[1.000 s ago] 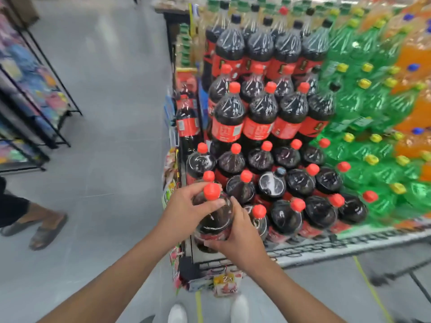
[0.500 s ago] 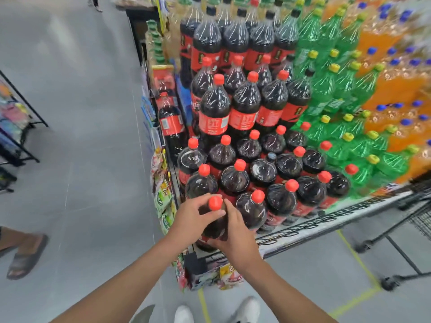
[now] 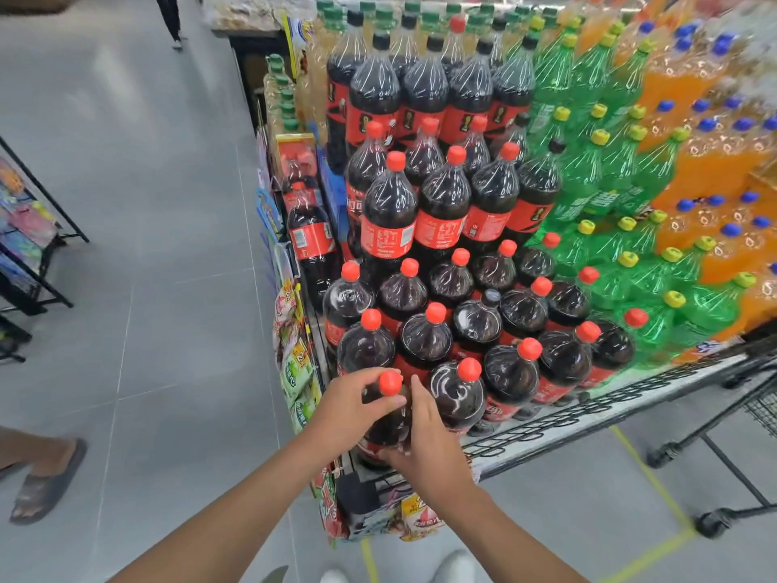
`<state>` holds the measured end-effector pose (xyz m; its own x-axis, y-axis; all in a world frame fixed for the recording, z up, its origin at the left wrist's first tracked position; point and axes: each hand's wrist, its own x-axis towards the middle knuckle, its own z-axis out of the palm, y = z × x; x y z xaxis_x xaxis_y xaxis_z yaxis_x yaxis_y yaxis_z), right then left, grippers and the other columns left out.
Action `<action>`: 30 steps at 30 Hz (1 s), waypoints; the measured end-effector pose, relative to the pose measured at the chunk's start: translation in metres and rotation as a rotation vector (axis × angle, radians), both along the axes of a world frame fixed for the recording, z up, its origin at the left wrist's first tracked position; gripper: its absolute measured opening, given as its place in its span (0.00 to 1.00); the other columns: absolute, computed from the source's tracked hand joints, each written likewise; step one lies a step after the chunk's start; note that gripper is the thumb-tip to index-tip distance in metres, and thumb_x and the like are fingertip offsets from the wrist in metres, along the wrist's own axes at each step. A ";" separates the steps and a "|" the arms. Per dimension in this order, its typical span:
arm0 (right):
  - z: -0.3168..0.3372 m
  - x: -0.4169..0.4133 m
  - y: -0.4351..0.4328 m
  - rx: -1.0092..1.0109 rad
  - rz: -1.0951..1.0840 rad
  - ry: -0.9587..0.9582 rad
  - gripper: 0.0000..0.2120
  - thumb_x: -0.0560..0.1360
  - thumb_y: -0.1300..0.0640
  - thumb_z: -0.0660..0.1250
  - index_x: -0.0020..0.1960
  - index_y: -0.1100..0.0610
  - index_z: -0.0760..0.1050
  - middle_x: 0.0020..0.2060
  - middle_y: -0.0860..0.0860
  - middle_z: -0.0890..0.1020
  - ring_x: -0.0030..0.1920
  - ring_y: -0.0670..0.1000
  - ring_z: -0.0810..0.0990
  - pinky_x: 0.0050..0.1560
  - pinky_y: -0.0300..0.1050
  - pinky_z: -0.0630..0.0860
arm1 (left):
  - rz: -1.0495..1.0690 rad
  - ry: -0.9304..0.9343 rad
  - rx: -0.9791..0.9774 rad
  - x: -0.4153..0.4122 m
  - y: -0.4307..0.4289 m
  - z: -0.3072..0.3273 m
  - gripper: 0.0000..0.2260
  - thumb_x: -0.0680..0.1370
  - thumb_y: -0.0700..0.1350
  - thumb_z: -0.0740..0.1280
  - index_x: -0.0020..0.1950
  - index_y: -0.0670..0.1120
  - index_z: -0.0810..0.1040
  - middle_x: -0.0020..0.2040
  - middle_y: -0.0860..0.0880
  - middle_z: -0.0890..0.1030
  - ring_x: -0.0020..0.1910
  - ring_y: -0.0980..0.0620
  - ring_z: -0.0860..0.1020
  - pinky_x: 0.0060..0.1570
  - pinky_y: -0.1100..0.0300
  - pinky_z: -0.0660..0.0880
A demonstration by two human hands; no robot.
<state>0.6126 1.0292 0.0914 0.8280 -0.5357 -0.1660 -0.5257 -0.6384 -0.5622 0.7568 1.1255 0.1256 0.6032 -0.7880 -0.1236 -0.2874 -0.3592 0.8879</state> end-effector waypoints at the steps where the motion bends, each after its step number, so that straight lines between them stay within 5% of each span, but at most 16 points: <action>1: 0.002 0.001 0.000 -0.011 -0.001 0.008 0.55 0.73 0.42 0.76 0.83 0.50 0.39 0.83 0.47 0.51 0.60 0.51 0.81 0.49 0.47 0.80 | -0.011 -0.010 0.008 0.001 0.001 0.001 0.18 0.76 0.52 0.77 0.66 0.59 0.82 0.58 0.68 0.82 0.60 0.72 0.76 0.62 0.69 0.71; 6: 0.019 0.005 0.000 -0.080 -0.017 0.037 0.51 0.73 0.43 0.74 0.83 0.47 0.44 0.82 0.44 0.51 0.64 0.51 0.79 0.51 0.49 0.81 | -0.079 -0.109 0.048 0.002 0.001 0.003 0.17 0.79 0.53 0.73 0.68 0.61 0.78 0.58 0.69 0.80 0.59 0.71 0.76 0.58 0.71 0.71; 13: 0.049 0.005 -0.003 -0.061 0.011 0.082 0.48 0.74 0.44 0.71 0.83 0.47 0.44 0.80 0.44 0.54 0.62 0.55 0.80 0.55 0.55 0.80 | -0.062 -0.257 0.081 -0.003 0.002 0.013 0.19 0.78 0.52 0.74 0.68 0.60 0.76 0.62 0.63 0.77 0.62 0.59 0.76 0.64 0.57 0.75; 18: 0.066 -0.007 -0.008 -0.055 0.043 0.048 0.46 0.75 0.47 0.70 0.83 0.47 0.45 0.81 0.45 0.53 0.62 0.54 0.80 0.54 0.53 0.80 | -0.028 -0.289 0.105 -0.016 0.008 0.022 0.26 0.79 0.51 0.74 0.75 0.58 0.70 0.67 0.61 0.75 0.68 0.58 0.74 0.68 0.57 0.73; 23: 0.078 -0.037 -0.010 -0.046 0.023 -0.035 0.44 0.78 0.44 0.69 0.83 0.47 0.46 0.80 0.43 0.52 0.52 0.49 0.82 0.50 0.48 0.80 | 0.037 -0.257 0.111 -0.034 0.024 0.030 0.30 0.78 0.50 0.74 0.78 0.57 0.67 0.73 0.57 0.73 0.70 0.58 0.73 0.71 0.56 0.72; 26: 0.087 -0.056 -0.009 -0.023 0.011 -0.133 0.43 0.79 0.43 0.69 0.83 0.48 0.47 0.81 0.42 0.51 0.66 0.47 0.77 0.60 0.47 0.79 | 0.061 -0.280 0.117 -0.047 0.036 0.037 0.32 0.79 0.50 0.73 0.81 0.53 0.64 0.77 0.55 0.70 0.74 0.55 0.70 0.74 0.54 0.68; 30: 0.105 -0.069 -0.008 -0.043 0.011 -0.218 0.40 0.80 0.44 0.69 0.83 0.51 0.50 0.82 0.43 0.52 0.80 0.46 0.58 0.74 0.44 0.66 | 0.092 -0.355 0.102 -0.064 0.054 0.047 0.32 0.80 0.51 0.72 0.81 0.52 0.62 0.79 0.55 0.67 0.76 0.58 0.66 0.74 0.59 0.64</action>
